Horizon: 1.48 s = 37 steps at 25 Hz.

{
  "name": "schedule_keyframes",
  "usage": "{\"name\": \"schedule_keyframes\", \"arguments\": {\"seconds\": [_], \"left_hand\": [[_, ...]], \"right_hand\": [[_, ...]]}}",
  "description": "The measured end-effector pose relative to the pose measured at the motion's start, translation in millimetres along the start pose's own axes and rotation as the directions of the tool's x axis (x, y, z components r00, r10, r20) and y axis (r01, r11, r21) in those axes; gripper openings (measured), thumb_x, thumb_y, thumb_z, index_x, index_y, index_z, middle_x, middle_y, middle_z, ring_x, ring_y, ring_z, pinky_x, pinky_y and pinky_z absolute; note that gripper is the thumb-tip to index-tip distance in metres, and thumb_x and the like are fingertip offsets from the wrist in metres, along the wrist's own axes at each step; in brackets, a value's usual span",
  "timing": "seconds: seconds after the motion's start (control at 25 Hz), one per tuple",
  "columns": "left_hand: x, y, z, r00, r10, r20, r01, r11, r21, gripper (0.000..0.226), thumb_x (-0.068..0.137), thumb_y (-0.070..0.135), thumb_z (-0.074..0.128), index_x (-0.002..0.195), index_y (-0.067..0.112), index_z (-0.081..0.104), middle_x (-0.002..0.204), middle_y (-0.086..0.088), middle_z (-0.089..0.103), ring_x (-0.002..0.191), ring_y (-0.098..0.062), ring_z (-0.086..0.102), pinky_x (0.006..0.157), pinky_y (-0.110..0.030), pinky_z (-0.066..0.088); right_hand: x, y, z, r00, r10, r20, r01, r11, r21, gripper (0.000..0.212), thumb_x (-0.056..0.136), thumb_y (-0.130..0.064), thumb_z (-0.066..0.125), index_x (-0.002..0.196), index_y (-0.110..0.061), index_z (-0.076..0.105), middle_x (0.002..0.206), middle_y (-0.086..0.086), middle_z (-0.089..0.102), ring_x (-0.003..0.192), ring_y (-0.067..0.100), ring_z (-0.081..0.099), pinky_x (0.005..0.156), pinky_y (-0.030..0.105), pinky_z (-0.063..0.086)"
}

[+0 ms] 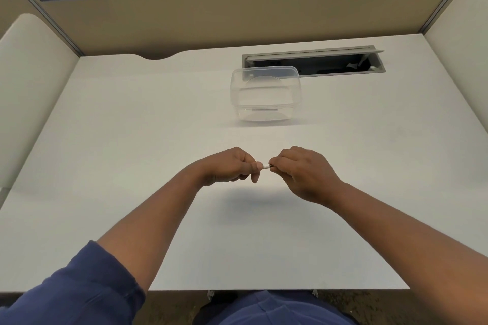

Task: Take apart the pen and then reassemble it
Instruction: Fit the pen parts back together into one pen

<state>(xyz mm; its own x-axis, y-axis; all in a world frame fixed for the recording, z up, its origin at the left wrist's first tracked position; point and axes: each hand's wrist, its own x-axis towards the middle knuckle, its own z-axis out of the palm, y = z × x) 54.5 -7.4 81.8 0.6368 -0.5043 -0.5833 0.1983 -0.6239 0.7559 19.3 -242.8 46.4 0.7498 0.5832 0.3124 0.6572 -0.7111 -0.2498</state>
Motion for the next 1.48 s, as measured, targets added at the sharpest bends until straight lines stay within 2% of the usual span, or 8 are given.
{"name": "schedule_keyframes", "arguments": {"seconds": [0.12,0.24,0.36,0.52,0.76,0.96,1.24,1.48], "left_hand": [[0,3,-2,0.999,-0.012,0.053,0.012,1.000,0.007,0.038,0.100,0.040,0.058,0.078,0.015,0.074,0.056,0.009,0.040,0.054,-0.013,0.028,0.052,-0.026,0.023],[0,2,3,0.999,0.011,-0.045,-0.008,0.998,0.069,0.040,0.101,0.041,0.058,0.077,0.013,0.073,0.057,0.006,0.041,0.051,-0.010,0.032,0.050,-0.021,0.027],[1,-1,13,0.987,0.065,-0.147,-0.023,0.961,0.275,0.039,0.100,0.046,0.056,0.074,0.021,0.070,0.057,0.004,0.042,0.053,-0.015,0.035,0.055,-0.027,0.032],[1,0,25,0.951,0.164,-0.263,0.019,0.816,0.578,0.033,0.100,0.052,0.049,0.074,0.036,0.061,0.055,0.009,0.050,0.056,-0.011,0.047,0.057,-0.029,0.038],[5,-7,14,0.989,0.047,-0.143,-0.014,0.975,0.222,0.040,0.101,0.046,0.054,0.079,0.019,0.074,0.057,0.008,0.041,0.053,-0.010,0.036,0.057,-0.027,0.034],[1,-4,4,1.000,-0.005,0.018,0.005,1.000,0.003,0.038,0.100,0.042,0.057,0.080,0.015,0.076,0.058,0.007,0.039,0.056,-0.014,0.027,0.053,-0.027,0.023],[-2,-1,9,1.000,0.031,-0.001,-0.031,1.000,-0.006,0.039,0.098,0.045,0.059,0.077,0.015,0.074,0.056,0.008,0.037,0.056,-0.015,0.027,0.054,-0.028,0.023],[-1,-1,22,0.970,0.116,-0.211,-0.030,0.928,0.371,0.039,0.100,0.050,0.053,0.072,0.026,0.068,0.052,0.006,0.044,0.053,-0.015,0.039,0.057,-0.030,0.035]], "right_hand": [[0,-4,1,1.000,0.004,-0.021,-0.004,1.000,0.018,0.024,0.098,-0.025,0.050,0.086,-0.014,0.068,0.073,0.000,0.061,0.062,0.024,0.049,0.048,0.031,0.037],[5,-19,0,0.932,0.325,0.160,-0.361,0.871,0.333,0.024,0.098,-0.024,0.052,0.077,-0.018,0.064,0.067,-0.005,0.057,0.064,0.018,0.049,0.056,0.034,0.042],[16,-27,-11,0.665,0.540,0.517,-0.745,0.423,0.516,0.026,0.096,-0.017,0.057,0.071,-0.017,0.066,0.062,-0.005,0.053,0.058,0.013,0.044,0.056,0.027,0.037],[21,-20,-22,0.310,0.405,0.860,-0.894,-0.183,0.409,0.024,0.095,-0.019,0.056,0.073,-0.013,0.062,0.061,0.000,0.049,0.052,0.014,0.038,0.052,0.025,0.028],[10,-20,-7,0.784,0.479,0.395,-0.620,0.645,0.447,0.017,0.098,-0.026,0.059,0.089,-0.019,0.071,0.078,-0.010,0.063,0.069,0.008,0.052,0.065,0.028,0.043],[-2,-11,-3,0.985,0.168,0.044,-0.174,0.956,0.237,0.012,0.095,-0.020,0.062,0.101,-0.017,0.072,0.083,-0.007,0.066,0.071,0.018,0.056,0.059,0.035,0.050],[-6,-10,5,0.994,-0.002,-0.111,0.003,1.000,0.008,0.006,0.091,-0.009,0.065,0.091,-0.009,0.071,0.073,0.004,0.063,0.060,0.027,0.049,0.051,0.031,0.038],[5,-23,-7,0.846,0.450,0.286,-0.532,0.747,0.397,0.022,0.094,-0.013,0.059,0.074,-0.013,0.068,0.062,-0.003,0.055,0.061,0.018,0.046,0.058,0.031,0.038]]}}
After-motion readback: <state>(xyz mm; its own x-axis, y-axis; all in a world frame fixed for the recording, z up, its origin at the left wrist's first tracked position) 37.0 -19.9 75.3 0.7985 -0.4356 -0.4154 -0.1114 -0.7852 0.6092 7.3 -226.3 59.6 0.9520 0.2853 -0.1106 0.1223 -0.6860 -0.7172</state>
